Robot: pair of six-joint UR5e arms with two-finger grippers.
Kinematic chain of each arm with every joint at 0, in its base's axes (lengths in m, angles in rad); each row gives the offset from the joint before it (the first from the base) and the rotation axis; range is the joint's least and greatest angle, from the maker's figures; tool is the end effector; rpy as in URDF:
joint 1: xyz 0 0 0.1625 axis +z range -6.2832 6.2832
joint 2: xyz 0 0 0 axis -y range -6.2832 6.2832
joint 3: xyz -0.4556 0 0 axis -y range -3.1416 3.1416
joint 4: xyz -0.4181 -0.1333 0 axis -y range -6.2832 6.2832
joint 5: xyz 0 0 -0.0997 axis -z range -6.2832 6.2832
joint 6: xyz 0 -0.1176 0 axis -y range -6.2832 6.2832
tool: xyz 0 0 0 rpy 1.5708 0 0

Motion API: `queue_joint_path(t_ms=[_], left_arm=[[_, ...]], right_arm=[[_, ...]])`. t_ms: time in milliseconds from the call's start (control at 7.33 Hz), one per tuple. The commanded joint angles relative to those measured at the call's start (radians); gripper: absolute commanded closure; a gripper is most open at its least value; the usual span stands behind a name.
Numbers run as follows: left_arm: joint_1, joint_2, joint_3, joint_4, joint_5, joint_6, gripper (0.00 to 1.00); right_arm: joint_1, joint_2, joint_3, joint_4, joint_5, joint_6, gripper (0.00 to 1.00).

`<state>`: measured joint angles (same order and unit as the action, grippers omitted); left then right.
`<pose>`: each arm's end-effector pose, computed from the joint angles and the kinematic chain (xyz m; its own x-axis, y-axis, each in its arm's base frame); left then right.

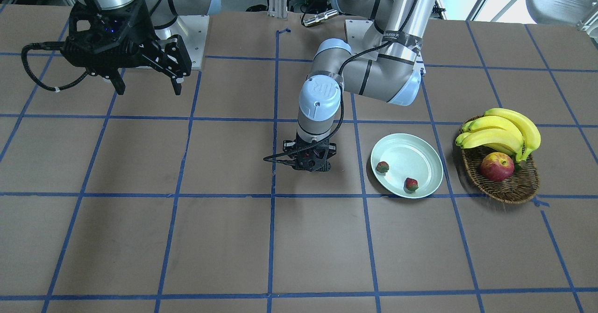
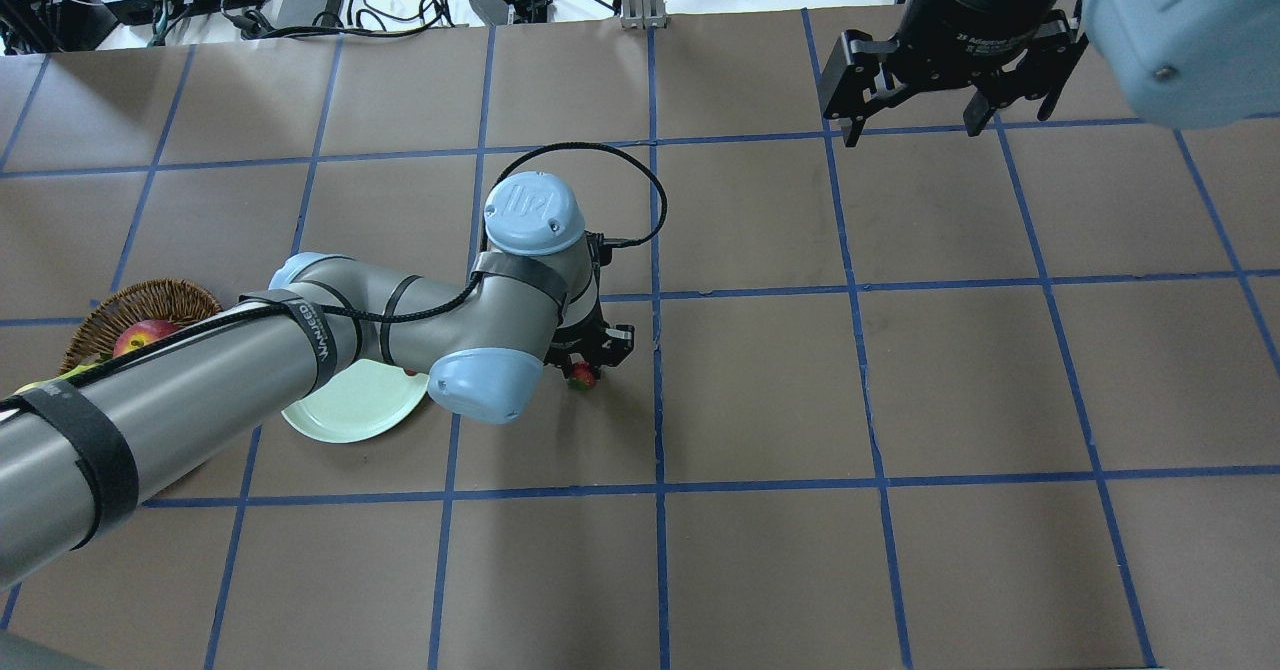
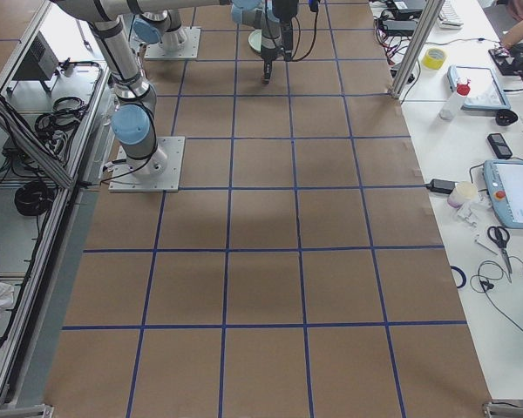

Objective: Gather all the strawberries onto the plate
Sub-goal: 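Close the left gripper on the last strawberry, then carry the strawberry to the plate and release it with the left gripper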

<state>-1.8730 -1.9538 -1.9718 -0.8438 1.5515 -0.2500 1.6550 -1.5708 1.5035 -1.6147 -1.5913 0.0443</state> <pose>-0.2958 -0.4935 0.1668 -0.9987 0.0515 0.0046 0.0517 0.9969 0.0600 0.1749 -0.5164 0.5404 -0.9992 -0.0379 0.0154 -0.0394 0.9930 -0.1118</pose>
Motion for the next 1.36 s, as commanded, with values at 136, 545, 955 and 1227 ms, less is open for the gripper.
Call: queue_joint_path(t_ms=[136,545,955,1227], left_arm=[[0.099,0.070,0.059,-0.038,0.009,0.105,1.00],[0.359,0.156,0.103,-0.241,0.030,0.419,1.00],[0.559,0.164,0.000,-0.235,0.025,0.638,1.00],[0.594,0.142,-0.032,-0.245,0.013,0.649,0.84]], right_arm=[[0.002,0.000,0.000,0.009,-0.010,-0.004,0.00],[0.000,-0.009,0.001,0.009,-0.072,-0.065,0.00],[0.000,-0.009,0.003,0.012,-0.075,-0.048,0.00],[0.000,-0.009,0.001,0.042,-0.015,-0.003,0.00]])
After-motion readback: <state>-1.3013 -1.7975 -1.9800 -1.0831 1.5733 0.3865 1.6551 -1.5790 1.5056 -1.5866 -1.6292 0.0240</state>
